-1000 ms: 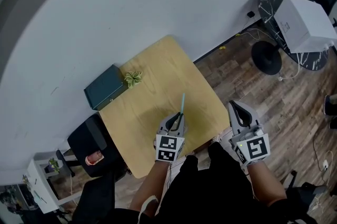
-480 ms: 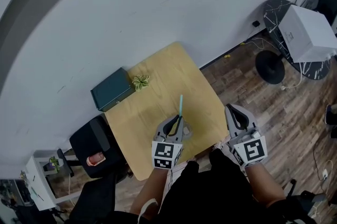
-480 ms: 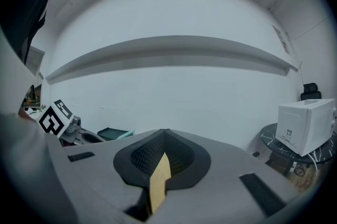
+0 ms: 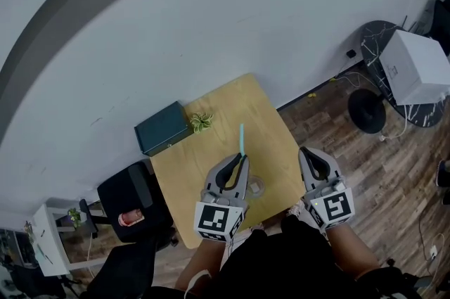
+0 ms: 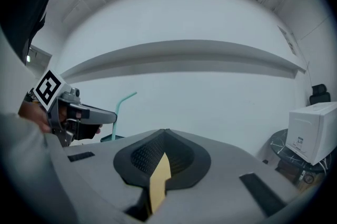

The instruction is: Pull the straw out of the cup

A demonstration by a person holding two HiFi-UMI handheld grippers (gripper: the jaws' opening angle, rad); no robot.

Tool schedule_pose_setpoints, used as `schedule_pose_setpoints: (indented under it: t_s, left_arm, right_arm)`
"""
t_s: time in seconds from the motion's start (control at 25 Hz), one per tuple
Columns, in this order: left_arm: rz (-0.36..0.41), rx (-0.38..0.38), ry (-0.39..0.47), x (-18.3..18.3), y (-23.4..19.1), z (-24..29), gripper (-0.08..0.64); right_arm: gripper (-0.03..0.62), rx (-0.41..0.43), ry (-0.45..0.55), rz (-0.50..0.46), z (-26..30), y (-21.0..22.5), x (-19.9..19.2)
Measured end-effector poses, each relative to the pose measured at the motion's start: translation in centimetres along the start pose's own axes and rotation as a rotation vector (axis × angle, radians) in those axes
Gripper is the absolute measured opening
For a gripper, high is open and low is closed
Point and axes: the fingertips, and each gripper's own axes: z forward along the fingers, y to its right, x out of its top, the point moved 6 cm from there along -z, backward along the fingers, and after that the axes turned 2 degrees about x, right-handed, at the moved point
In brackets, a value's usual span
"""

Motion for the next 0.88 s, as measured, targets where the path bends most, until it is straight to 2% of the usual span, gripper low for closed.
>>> schedule_pose_setpoints:
  t_s: [0.12,0.24,0.36,0.48,0.56,0.76,0.88]
  left_arm:
    - [0.019,0.028,0.085,2.9,-0.3,-0.8,0.051]
    - [0.038,0.048,0.161,5.6,-0.5,-1.6,0.051]
    - [0.051,0.063,0.207,7.4,-0.8,-2.0,0.051]
    - [0.059,0.082,0.217,7.8,-1.3,-2.0,0.051]
    - [0.052,0.091,0.208,7.5,-1.5,-1.8,0.051]
    - [0.05,0.1,0.187,6.6,-1.4,-1.3,0.051]
    - [0.042,0.103,0.173,6.2,-1.4,-1.1,0.051]
  right_arm:
    - [0.018,0.025,-0.011,-0.009,0.6,-0.3,1.1]
    - [0.018,0.074,0.062,-0.041,1.2,-0.7,2.9]
    - [0.018,0.088,0.015,-0.047,1.8,-0.8,4.3]
    - [0.018,0.133,0.155,-0.039,3.2,-1.2,6.2]
    - [0.018,0.155,0.207,-0.04,3.8,-1.6,7.5]
    - [0.017,0.189,0.149,-0.057,4.4,-1.7,8.3]
    - [0.017,0.199,0.153,-0.04,4.7,-1.6,8.7]
